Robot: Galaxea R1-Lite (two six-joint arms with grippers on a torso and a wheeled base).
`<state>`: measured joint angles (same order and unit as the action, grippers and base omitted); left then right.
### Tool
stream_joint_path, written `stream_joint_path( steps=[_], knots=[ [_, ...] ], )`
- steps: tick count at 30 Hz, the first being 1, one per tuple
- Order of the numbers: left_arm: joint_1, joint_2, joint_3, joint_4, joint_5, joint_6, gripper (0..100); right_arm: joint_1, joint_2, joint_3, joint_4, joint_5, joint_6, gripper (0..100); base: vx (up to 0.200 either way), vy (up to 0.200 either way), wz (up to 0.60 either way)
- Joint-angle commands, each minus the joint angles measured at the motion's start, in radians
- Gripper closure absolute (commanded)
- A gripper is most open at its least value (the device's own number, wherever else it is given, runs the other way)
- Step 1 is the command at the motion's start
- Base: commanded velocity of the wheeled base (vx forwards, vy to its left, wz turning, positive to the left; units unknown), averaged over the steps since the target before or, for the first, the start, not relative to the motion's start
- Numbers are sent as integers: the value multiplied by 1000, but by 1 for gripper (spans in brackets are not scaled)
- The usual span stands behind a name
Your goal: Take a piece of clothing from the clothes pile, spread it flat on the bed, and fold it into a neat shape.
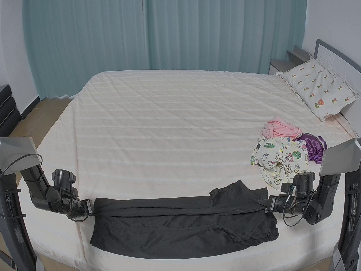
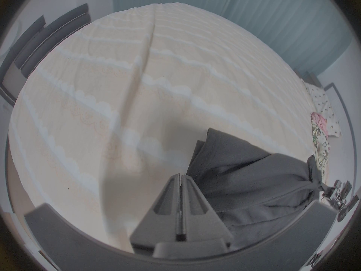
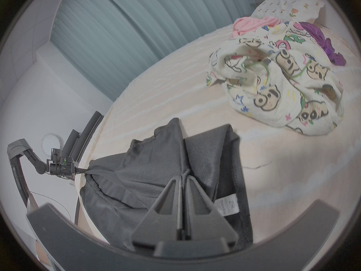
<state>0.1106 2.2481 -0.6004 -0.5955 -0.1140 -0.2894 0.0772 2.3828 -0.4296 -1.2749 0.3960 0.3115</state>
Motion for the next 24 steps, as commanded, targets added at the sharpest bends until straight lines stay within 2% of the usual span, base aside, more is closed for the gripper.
stream_joint_path(
  steps=[1,9,13,16,19,22,24],
  knots=[
    [-3,-1,33,-1,4,24,0,6,7,14,3,0,-5,0,0,0,0],
    [-3,-5,50,0,11,30,0,-14,-17,15,-11,1,-5,0,0,0,0],
    [24,-56,59,3,2,-4,0,-34,-80,5,-11,9,18,0,0,0,0],
    [44,-97,59,6,-15,-45,0,-25,-119,-6,-11,9,55,0,0,0,0],
    [64,-154,41,6,-49,-143,0,32,-152,-28,-9,7,121,0,0,0,0],
    [70,-176,14,16,-73,-203,0,68,-143,-38,2,6,126,0,0,0,0],
    [64,-171,-12,31,-78,-260,0,102,-66,-74,14,-5,121,0,0,0,0]
  ],
)
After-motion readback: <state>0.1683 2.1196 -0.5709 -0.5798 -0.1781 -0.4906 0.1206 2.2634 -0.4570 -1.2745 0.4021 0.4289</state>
